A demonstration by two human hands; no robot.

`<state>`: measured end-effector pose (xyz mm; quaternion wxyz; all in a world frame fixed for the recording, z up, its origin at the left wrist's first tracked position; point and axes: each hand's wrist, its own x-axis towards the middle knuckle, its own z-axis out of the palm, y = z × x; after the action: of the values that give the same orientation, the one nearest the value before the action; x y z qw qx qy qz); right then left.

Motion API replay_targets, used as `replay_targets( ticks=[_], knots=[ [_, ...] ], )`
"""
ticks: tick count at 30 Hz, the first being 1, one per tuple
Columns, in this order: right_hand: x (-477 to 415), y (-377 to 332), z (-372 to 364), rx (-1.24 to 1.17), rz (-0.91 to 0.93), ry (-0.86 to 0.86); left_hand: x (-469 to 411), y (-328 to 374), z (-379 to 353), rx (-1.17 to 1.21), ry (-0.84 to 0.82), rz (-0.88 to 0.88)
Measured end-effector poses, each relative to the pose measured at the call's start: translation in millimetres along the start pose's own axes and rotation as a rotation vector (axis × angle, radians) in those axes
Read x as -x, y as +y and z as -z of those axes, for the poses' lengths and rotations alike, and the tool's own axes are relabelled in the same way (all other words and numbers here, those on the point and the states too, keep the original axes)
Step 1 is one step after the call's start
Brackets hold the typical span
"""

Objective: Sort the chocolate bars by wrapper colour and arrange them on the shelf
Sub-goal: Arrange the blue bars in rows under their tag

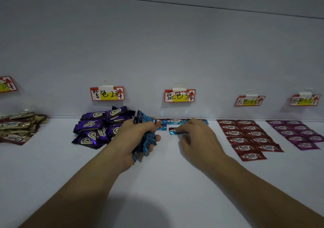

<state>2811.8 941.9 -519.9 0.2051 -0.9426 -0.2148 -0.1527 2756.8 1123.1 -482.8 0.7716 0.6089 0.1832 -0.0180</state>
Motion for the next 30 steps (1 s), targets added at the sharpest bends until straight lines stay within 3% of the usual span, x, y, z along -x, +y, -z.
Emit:
replay_targets(
  ticks=[30],
  knots=[
    [-1.8, 0.6, -3.5, 0.091, 0.029, -0.135, -9.3, -4.1, 1.1, -0.032, -0.046, 0.023]
  ],
)
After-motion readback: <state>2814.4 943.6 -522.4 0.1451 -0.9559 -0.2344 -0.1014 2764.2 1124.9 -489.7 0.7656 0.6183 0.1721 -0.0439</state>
